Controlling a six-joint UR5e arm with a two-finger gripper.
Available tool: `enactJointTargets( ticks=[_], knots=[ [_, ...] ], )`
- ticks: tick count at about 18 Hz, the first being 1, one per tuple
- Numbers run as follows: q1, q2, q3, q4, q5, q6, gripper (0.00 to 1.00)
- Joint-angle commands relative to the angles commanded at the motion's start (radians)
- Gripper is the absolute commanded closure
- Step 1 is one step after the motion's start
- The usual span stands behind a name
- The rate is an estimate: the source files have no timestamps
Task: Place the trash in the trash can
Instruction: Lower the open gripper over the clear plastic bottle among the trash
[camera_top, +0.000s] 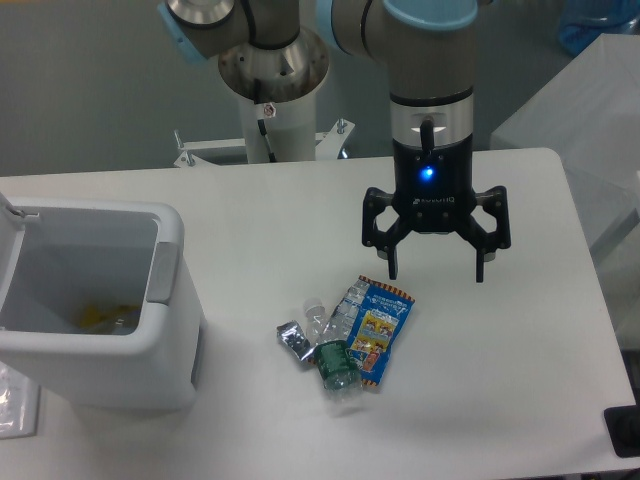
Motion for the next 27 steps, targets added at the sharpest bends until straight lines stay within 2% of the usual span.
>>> enactJointTargets(
  ticks=[6,10,15,16,19,24,27],
  knots=[
    [-0.002,-0.011,-0.008,0.006,0.002,-0.003,0.00],
    [-0.006,-0.038,-0.012,0.009,0.002,-0.003,0.00],
    [-0.009,-0.064,-0.054,0.023,0.000,-0.003,0.00],
    [-0.009,-0.069,-0.066,0.037,0.000,-0.003,0.00],
    [-0.023,-0.086,-0.101,0.126,0.000,-0.011,0.00],
    [-0.034,-0.117,-0.127,0.133,0.000,-0.017,0.00],
    [-0.052,-0.158,-0.132,0.133,0.000,-0.018,0.00]
  ],
)
